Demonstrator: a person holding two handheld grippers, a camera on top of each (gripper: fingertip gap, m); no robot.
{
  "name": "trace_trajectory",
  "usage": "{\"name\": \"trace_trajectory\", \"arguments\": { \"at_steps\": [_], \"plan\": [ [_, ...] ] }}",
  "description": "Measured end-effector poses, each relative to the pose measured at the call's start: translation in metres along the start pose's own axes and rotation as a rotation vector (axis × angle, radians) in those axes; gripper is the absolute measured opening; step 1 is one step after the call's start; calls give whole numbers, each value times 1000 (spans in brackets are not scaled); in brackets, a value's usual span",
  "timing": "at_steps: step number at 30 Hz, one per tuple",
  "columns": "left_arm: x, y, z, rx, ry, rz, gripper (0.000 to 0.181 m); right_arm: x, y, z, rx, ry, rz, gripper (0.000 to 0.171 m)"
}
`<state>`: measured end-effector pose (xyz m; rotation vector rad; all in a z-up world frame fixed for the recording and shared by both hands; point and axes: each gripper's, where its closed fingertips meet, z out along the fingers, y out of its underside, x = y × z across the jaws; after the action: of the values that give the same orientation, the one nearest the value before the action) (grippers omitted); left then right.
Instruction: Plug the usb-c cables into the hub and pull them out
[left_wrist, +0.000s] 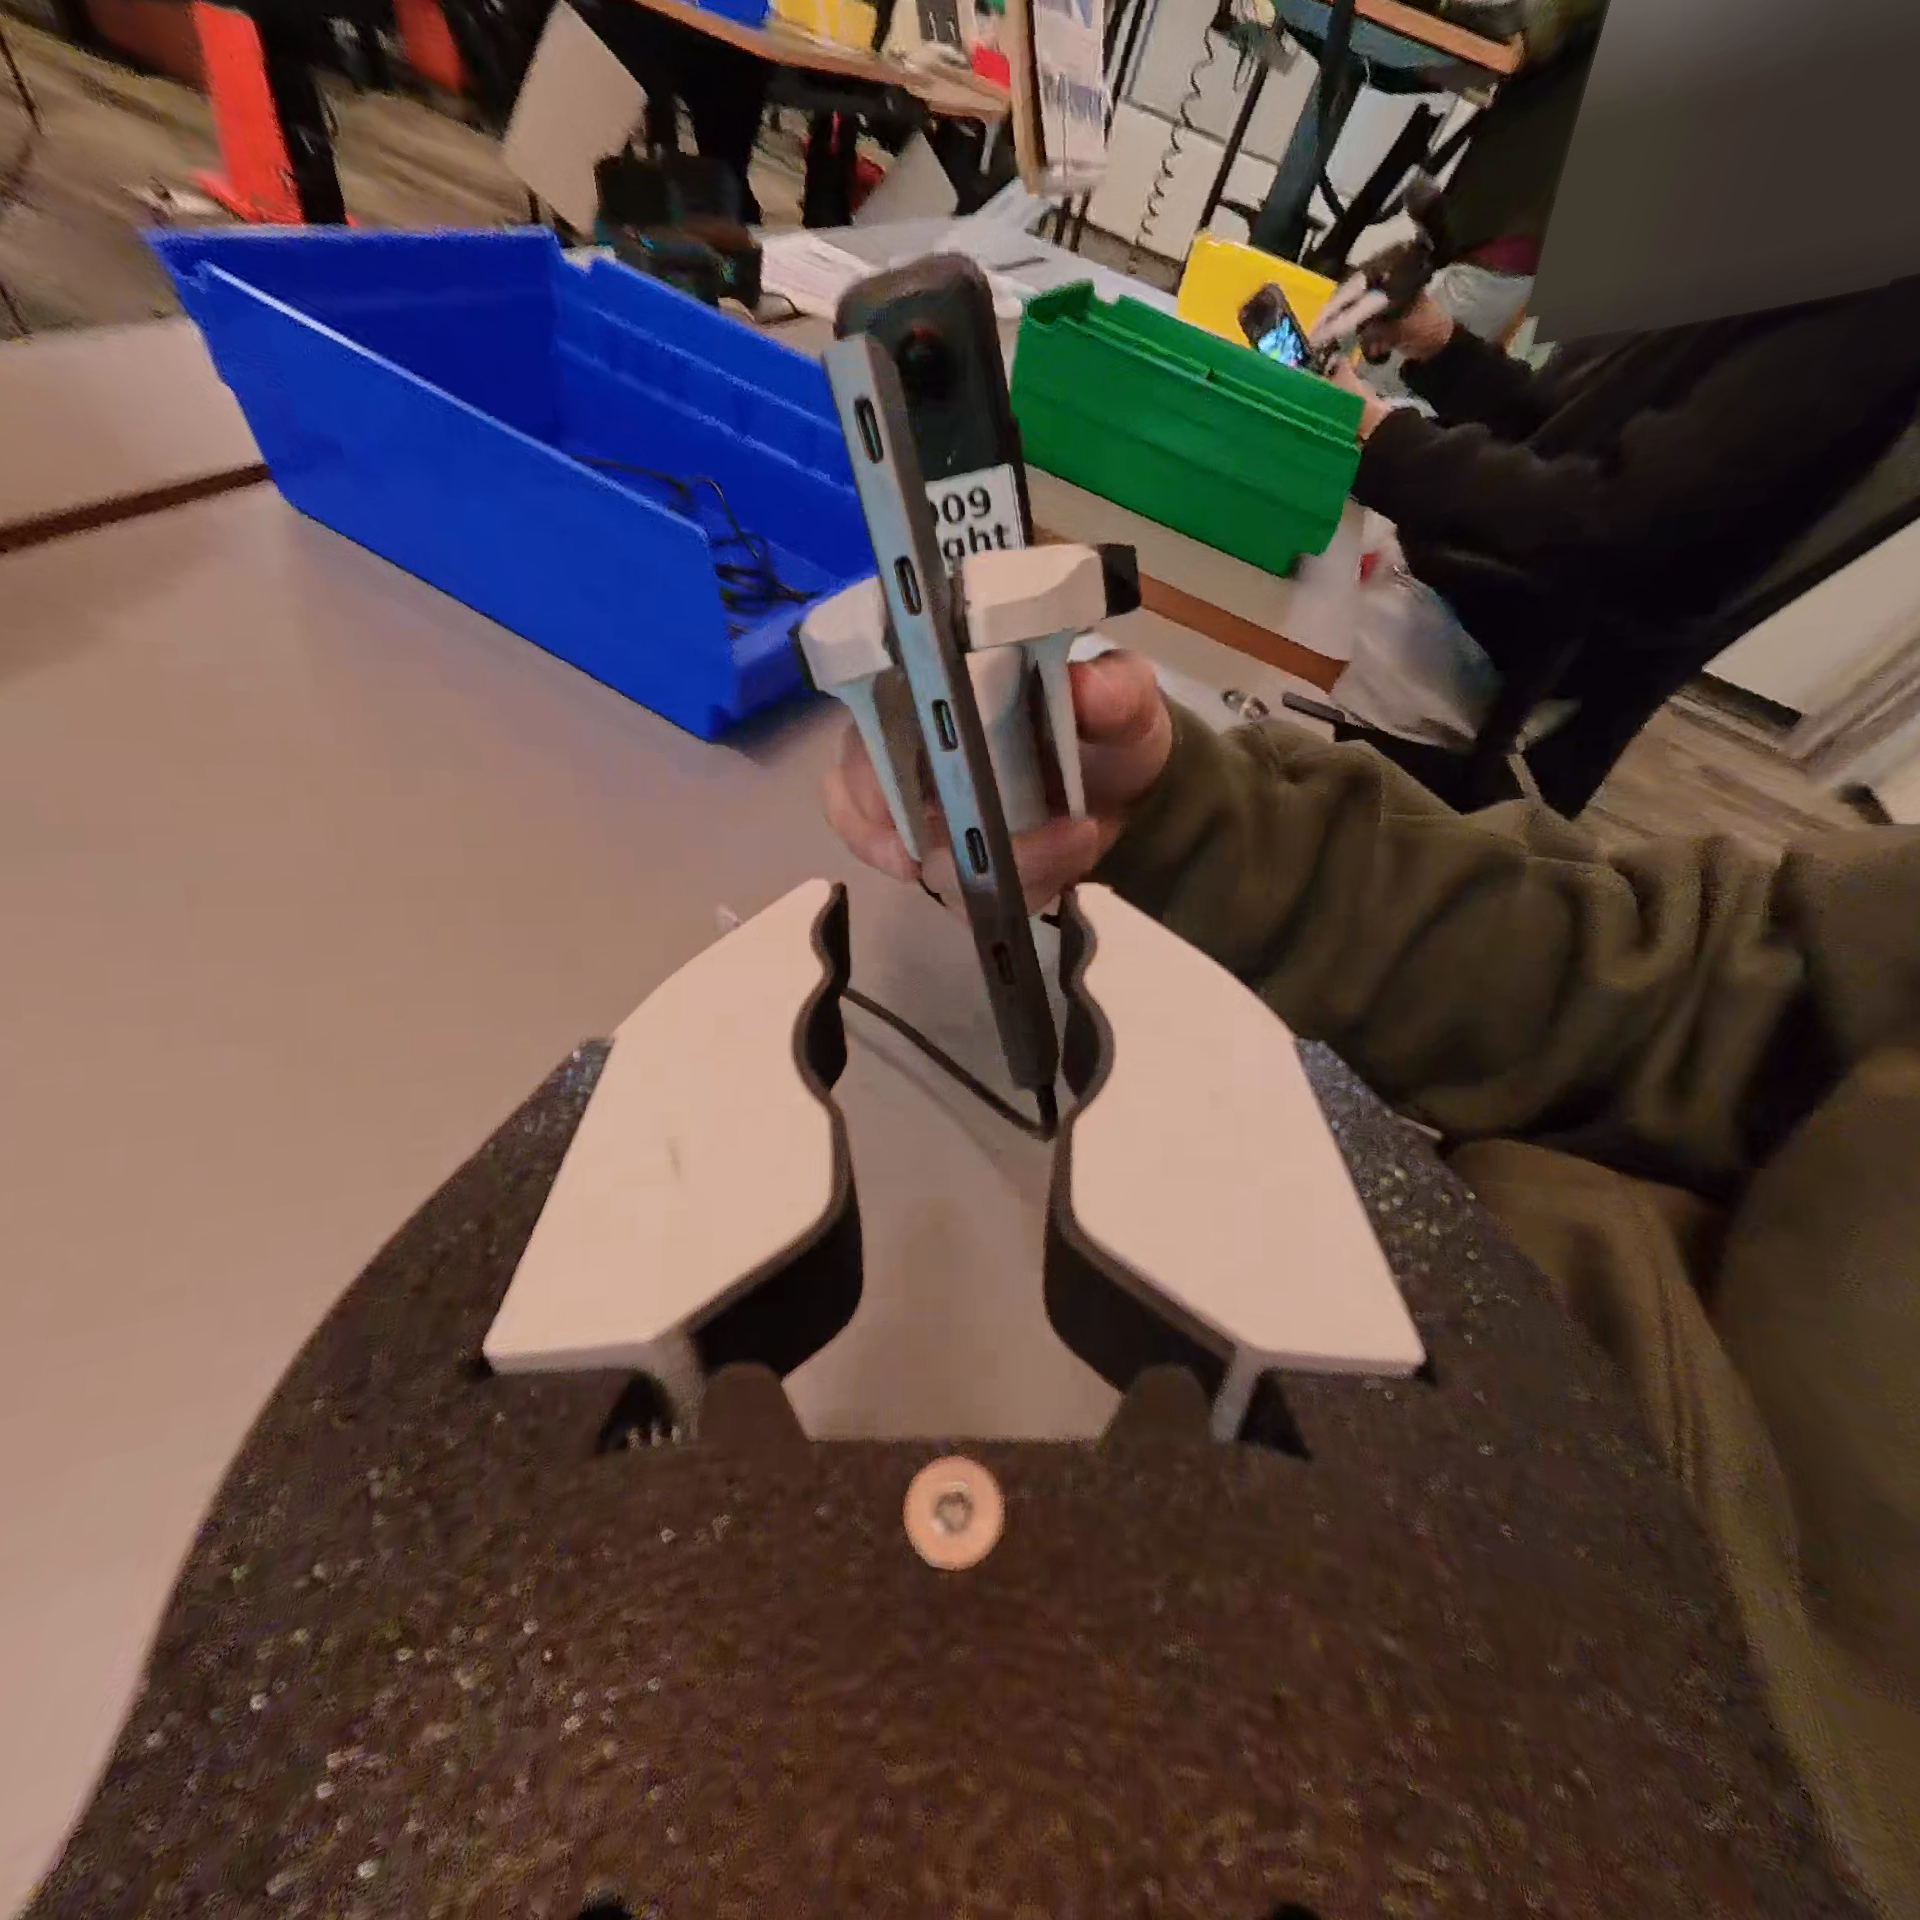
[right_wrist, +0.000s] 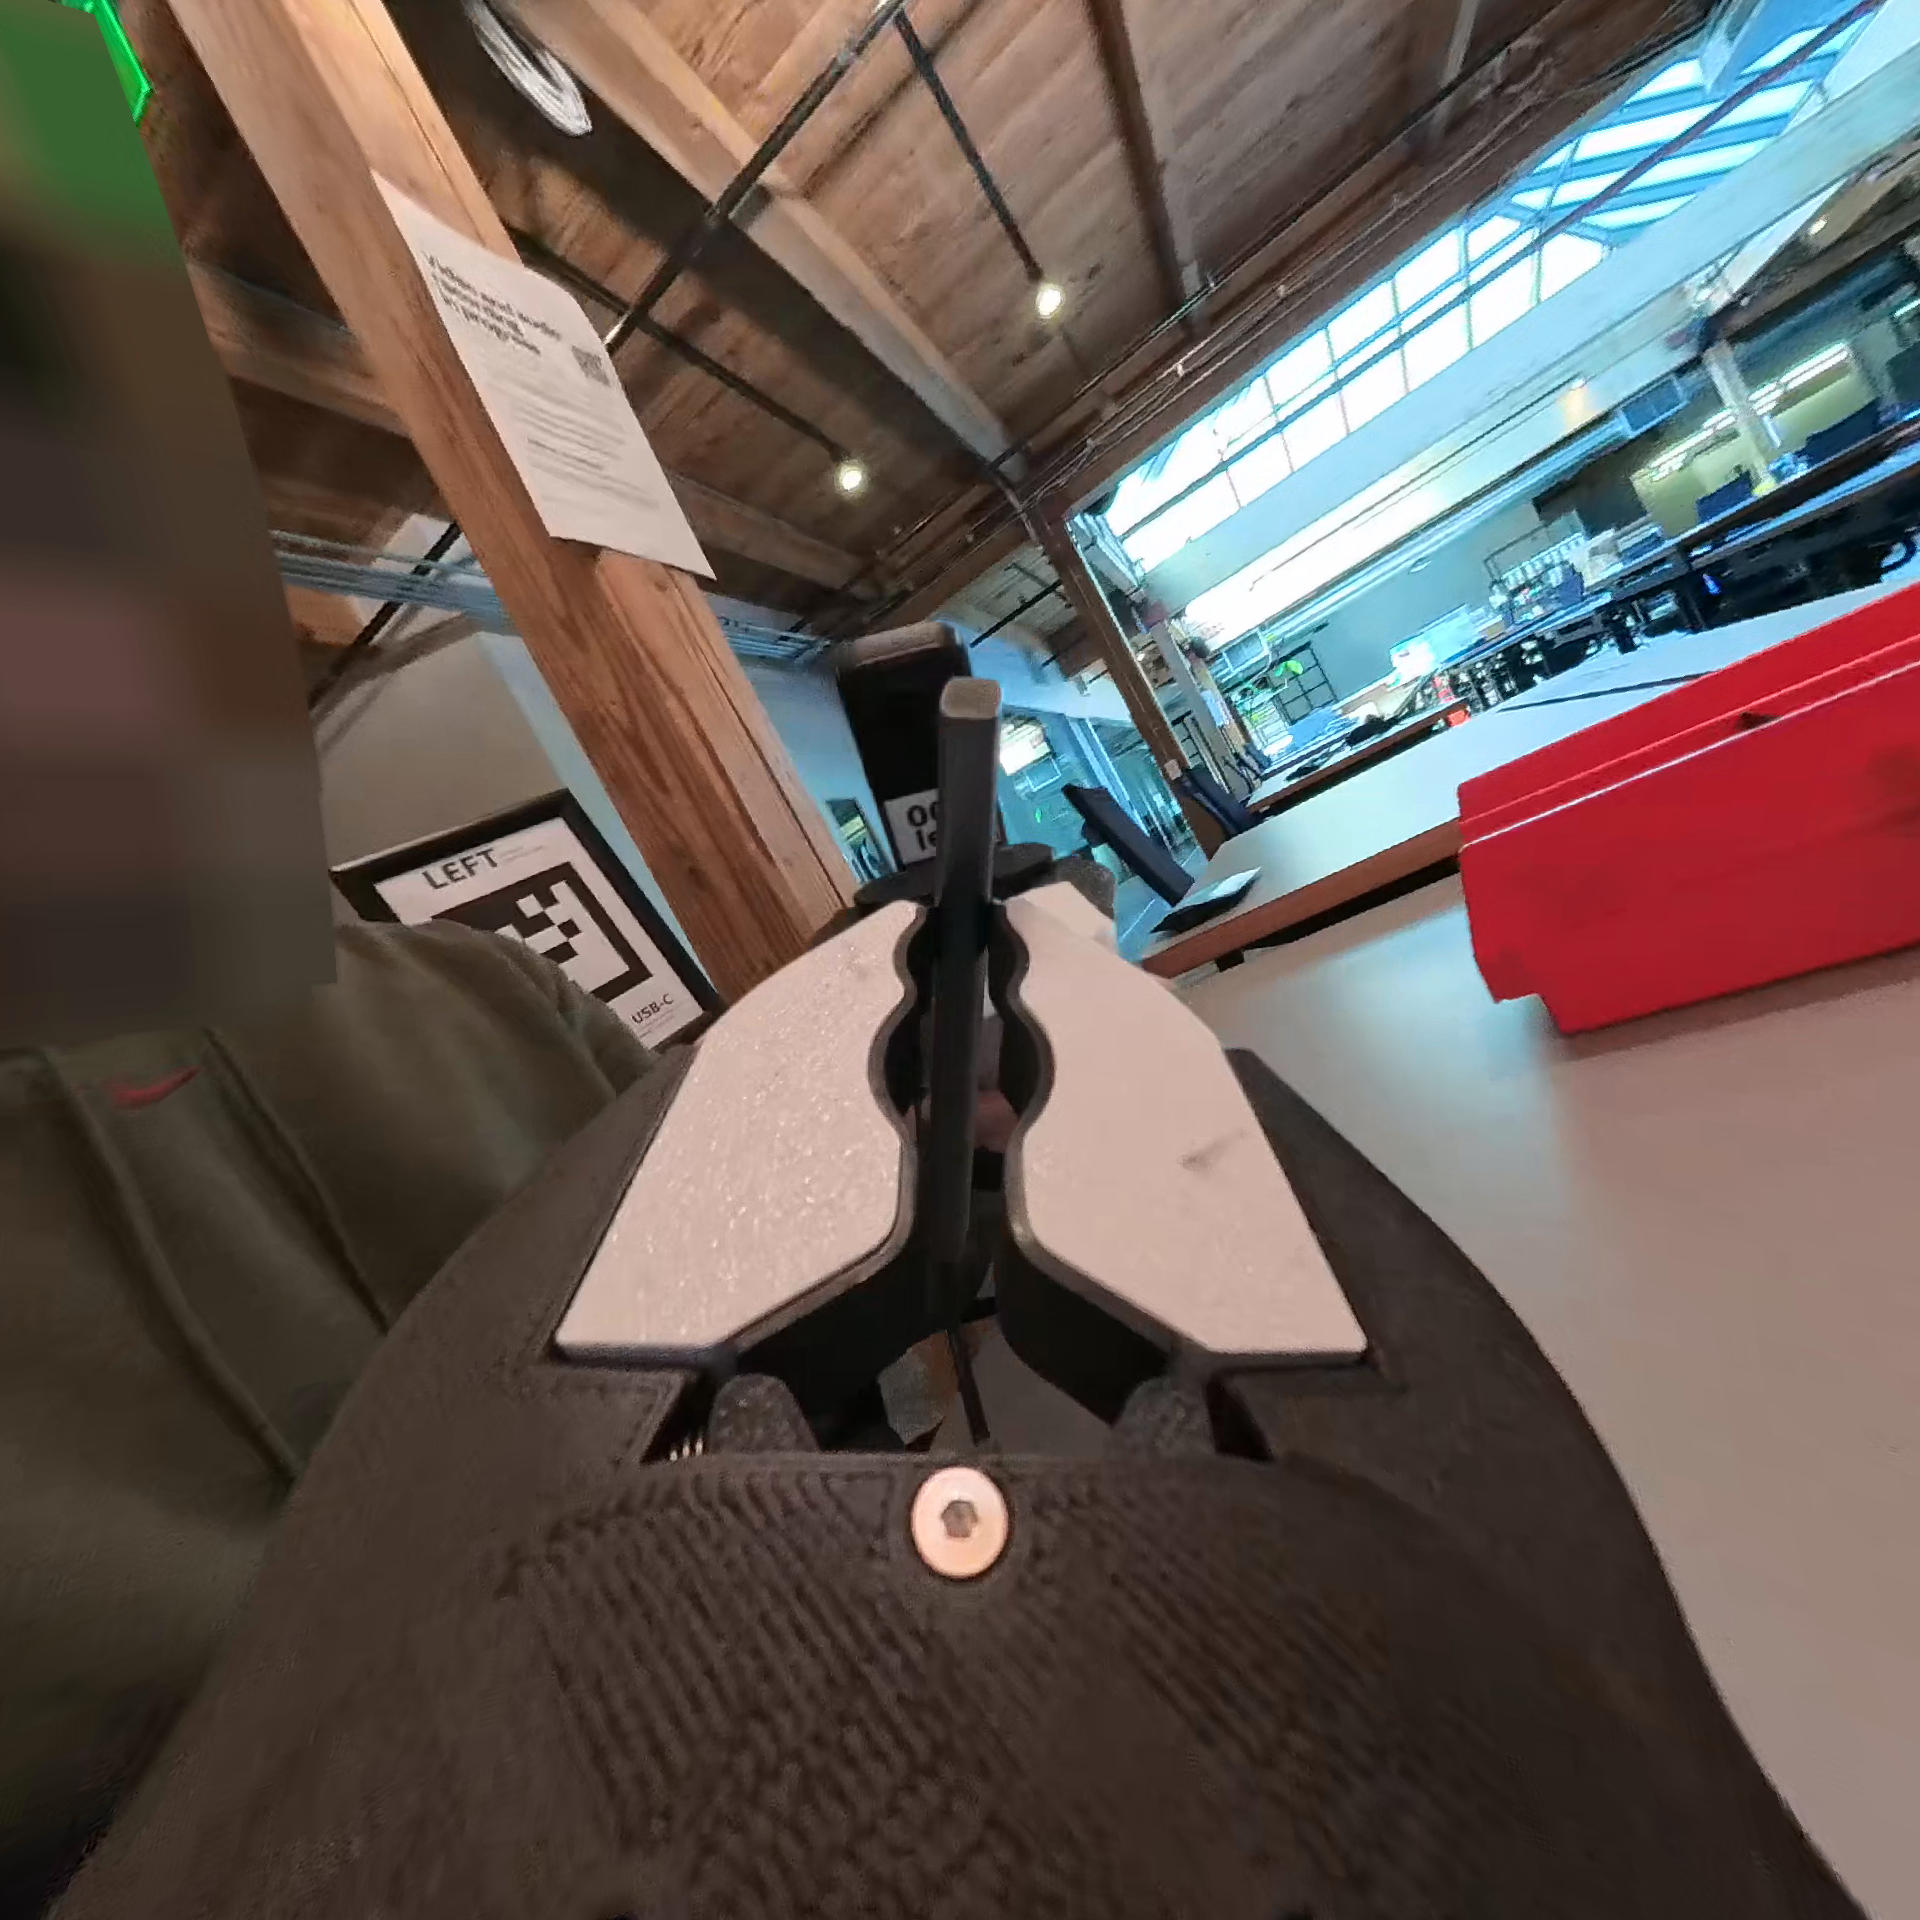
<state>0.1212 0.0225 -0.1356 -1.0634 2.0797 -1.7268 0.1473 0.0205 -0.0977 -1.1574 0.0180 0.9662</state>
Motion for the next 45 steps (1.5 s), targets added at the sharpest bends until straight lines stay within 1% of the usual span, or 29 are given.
{"name": "trace_trajectory", "arguments": {
  "at_steps": [1, 3, 6, 8, 9, 10, 11, 12, 13, 14, 15, 17, 20, 21, 23, 25, 29, 32, 35, 39, 40, 42, 45],
  "plan": [
    [1, 3, 3, -14, 15, -3, 34, 0, 3, 2, -14, -5, 2, 10],
    [8, 7, 5, -28, 74, -2, 13, 0, 9, 6, -38, -11, -6, 10],
    [0, 12, 8, -15, 71, -60, 11, 6, 11, 6, -37, 18, 1, 10],
    [-14, 16, 10, 19, 49, -171, 9, 21, 11, 4, -39, 137, -29, 10],
    [-23, 16, 9, 59, 43, -240, 9, 30, 7, 2, -22, 218, -63, 18],
    [-32, 13, 7, 119, 40, -337, 9, 38, 1, 0, 4, 303, -112, 40],
    [-41, 7, 2, 199, 53, -451, 9, 43, -2, -2, 1, 380, -186, 52],
    [-50, 0, -4, 295, 70, -569, 9, 46, 2, -1, -51, 443, -290, 53],
    [-60, -6, -12, 388, 82, -678, 9, 48, 9, 1, -124, 502, -404, 59],
    [-68, -11, -20, 467, 100, -758, 9, 51, 17, 5, -200, 568, -520, 66],
    [-74, -15, -27, 533, 116, -818, 9, 55, 21, 9, -258, 627, -631, 69],
    [-85, -15, -35, 625, 93, -917, 9, 54, 28, 24, -300, 672, -806, 67],
    [-85, -13, -35, 669, 77, -989, 9, 70, 34, 28, -340, 839, -944, 62],
    [-84, -13, -35, 685, 76, -1001, 9, 73, 37, 28, -345, 855, -985, 59],
    [-81, -13, -33, 705, 67, -1020, 9, 74, 37, 26, -309, 898, -1025, 47],
    [-79, -13, -32, 737, 71, -1042, 9, 70, 39, 28, -271, 876, -1035, 37],
    [-77, -7, -25, 749, 53, -1079, 9, 68, 40, 30, -239, 907, -1104, 31],
    [-79, -3, -24, 765, 25, -1080, 9, 70, 43, 29, -247, 908, -1081, 28],
    [-80, -2, -25, 718, 19, -1000, 10, 70, 42, 26, -220, 852, -976, 25],
    [-93, -7, -40, 737, -6, -922, 17, 71, 36, 17, -180, 804, -868, 24],
    [-95, -6, -42, 710, -15, -907, 18, 72, 35, 15, -180, 792, -855, 24],
    [-95, -2, -38, 630, -14, -883, 29, 74, 36, 11, -171, 782, -822, 24],
    [-83, 2, -25, 530, 32, -866, 31, 78, 45, 15, -204, 756, -813, 24]
  ]
}}
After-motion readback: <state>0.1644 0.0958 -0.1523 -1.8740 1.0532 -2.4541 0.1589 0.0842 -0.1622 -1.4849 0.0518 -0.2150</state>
